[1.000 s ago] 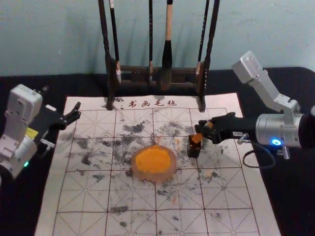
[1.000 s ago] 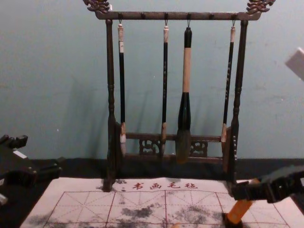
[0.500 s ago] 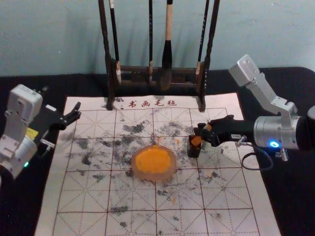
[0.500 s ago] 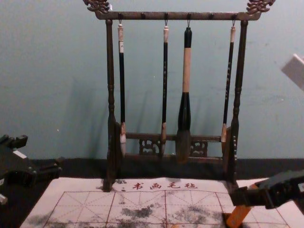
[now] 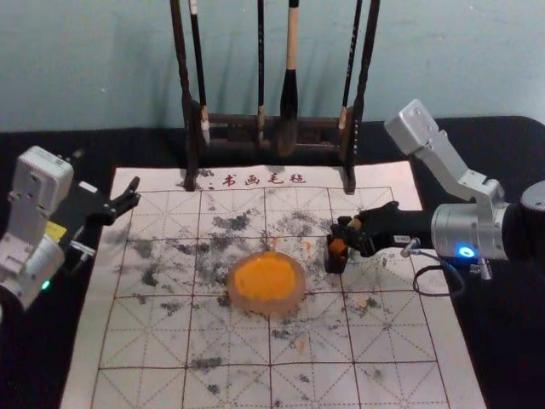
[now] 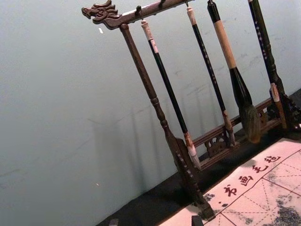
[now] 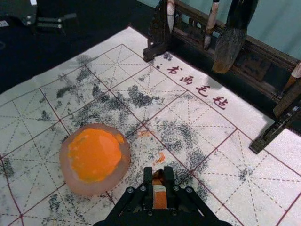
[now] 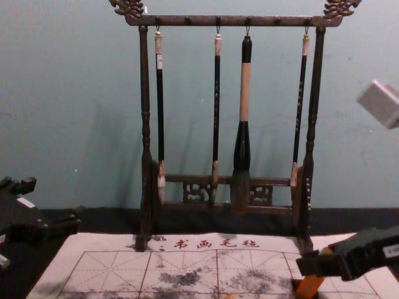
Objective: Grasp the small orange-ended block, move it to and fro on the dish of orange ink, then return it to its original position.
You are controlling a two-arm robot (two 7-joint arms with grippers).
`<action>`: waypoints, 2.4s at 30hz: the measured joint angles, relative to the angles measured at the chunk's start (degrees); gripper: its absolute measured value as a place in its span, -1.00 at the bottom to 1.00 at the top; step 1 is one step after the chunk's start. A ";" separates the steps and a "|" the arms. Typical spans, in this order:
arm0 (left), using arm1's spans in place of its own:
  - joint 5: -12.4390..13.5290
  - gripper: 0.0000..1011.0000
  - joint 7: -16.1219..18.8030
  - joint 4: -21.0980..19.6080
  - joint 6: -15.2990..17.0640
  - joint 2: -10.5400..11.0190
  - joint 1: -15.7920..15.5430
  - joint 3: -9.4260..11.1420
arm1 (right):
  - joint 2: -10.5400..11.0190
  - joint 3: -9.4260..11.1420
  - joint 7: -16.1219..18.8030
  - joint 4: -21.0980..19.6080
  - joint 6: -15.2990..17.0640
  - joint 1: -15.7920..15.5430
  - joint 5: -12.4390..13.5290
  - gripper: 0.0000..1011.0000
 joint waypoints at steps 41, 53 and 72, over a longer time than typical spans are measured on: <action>0.00 0.98 0.00 0.00 0.00 0.00 0.00 0.00 | 0.07 0.06 0.02 -0.09 -0.02 -0.05 0.09 0.71; 0.00 0.98 0.00 0.00 0.00 0.00 0.00 0.00 | -0.46 2.34 -1.82 -1.25 -6.38 -2.40 -0.44 0.98; 0.00 0.98 0.00 0.00 0.00 0.00 0.00 0.00 | -5.43 14.55 -18.97 -1.47 -37.34 -18.00 -7.66 0.98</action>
